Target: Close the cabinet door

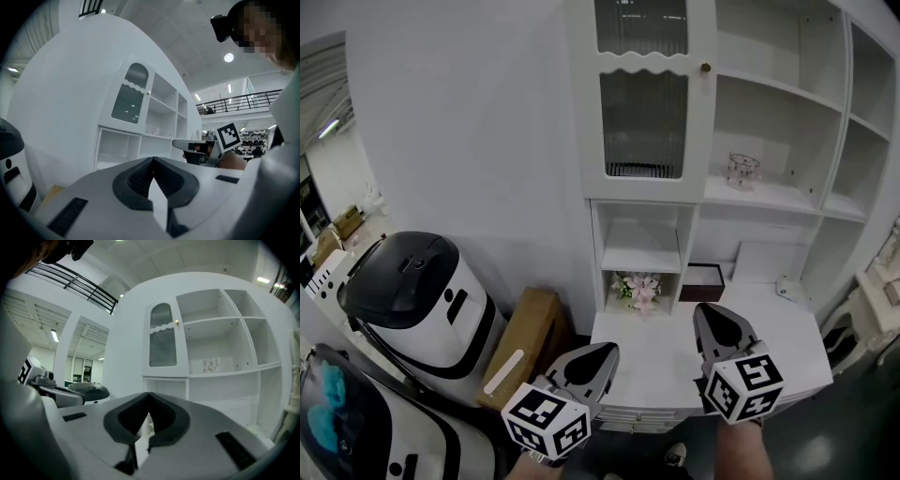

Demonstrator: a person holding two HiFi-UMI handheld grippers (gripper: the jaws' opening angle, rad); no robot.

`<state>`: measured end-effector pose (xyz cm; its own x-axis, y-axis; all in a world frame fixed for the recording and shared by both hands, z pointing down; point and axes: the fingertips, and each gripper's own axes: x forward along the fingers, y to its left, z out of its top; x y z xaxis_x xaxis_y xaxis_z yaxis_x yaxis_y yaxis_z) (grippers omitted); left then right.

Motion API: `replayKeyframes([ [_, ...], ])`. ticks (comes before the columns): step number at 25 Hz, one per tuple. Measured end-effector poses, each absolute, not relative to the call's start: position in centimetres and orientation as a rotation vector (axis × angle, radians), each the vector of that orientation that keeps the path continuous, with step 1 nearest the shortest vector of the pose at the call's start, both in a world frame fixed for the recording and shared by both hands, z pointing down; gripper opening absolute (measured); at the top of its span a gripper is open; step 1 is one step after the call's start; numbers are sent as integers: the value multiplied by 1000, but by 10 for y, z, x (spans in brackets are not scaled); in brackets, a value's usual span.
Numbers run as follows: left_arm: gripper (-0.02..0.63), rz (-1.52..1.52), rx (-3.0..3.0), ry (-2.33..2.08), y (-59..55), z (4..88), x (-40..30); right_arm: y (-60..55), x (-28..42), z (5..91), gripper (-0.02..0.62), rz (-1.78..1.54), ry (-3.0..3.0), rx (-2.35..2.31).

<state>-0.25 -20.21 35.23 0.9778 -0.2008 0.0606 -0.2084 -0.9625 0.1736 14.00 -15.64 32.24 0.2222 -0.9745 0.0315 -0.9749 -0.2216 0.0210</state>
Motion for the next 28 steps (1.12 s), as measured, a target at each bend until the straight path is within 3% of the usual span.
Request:
replayKeyframes([
  [28,3,63,2972,-279,-174,345,2,-125,127,317,5,-7,-1976,2425],
])
